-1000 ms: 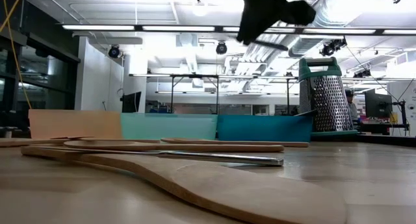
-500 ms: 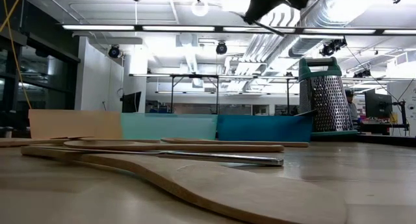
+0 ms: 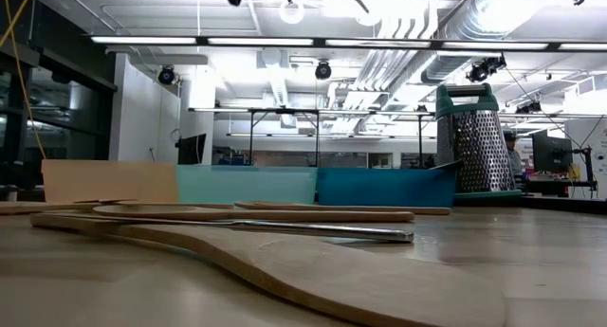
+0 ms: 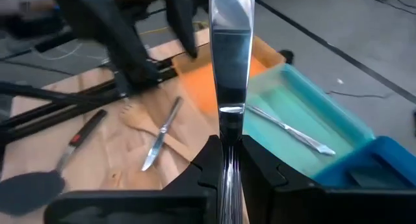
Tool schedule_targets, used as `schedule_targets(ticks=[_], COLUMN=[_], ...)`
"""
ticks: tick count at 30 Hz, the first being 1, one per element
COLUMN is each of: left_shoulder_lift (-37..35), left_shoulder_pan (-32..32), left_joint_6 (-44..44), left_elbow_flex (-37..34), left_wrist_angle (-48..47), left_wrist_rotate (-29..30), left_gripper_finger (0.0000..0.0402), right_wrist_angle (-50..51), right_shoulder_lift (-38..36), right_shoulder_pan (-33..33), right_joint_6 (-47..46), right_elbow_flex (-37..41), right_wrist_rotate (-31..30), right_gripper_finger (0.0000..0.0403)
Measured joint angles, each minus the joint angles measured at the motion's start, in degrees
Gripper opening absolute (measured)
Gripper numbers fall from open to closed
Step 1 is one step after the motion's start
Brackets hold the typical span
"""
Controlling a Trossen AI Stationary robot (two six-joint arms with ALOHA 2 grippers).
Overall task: Pick & Place Kitchen Items
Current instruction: Put the silver table knife into the green bin
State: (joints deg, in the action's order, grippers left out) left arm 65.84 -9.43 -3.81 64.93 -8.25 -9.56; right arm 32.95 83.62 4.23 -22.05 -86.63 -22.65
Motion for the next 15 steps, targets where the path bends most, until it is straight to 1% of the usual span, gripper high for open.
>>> schedule_targets(ticks=[2,9,12,15], left_shoulder_lift=[-0.04,-0.04,0.45,0.73], left_shoulder_pan=[0.0,0.04,0.06,0.07], left_joint_6=[0.33,0.52,0.1,-1.63], left_elbow_flex=[0.04,0.04,0.04,-0.02], left_wrist_angle=[1.71,5.66,6.15,6.35], left_wrist_rotate=[0.0,0.02,0.02,-0.18], left_gripper_finger=[0.0152,0.0155,0.0177,0.0218], right_wrist_angle=[-2.15,-9.2,-13.07,-17.13], right_shoulder_lift=[0.02,0.02,0.02,0.02], right_shoulder_pan=[-0.3,-0.48,-0.91,-1.69], right_joint_6=[1.41,7.28,9.41,11.33], right_elbow_flex=[0.0,0.0,0.0,0.0], right_wrist_rotate=[1.83,5.1,7.02,8.35], right_gripper_finger=[0.0024,0.0024,0.0024,0.0024])
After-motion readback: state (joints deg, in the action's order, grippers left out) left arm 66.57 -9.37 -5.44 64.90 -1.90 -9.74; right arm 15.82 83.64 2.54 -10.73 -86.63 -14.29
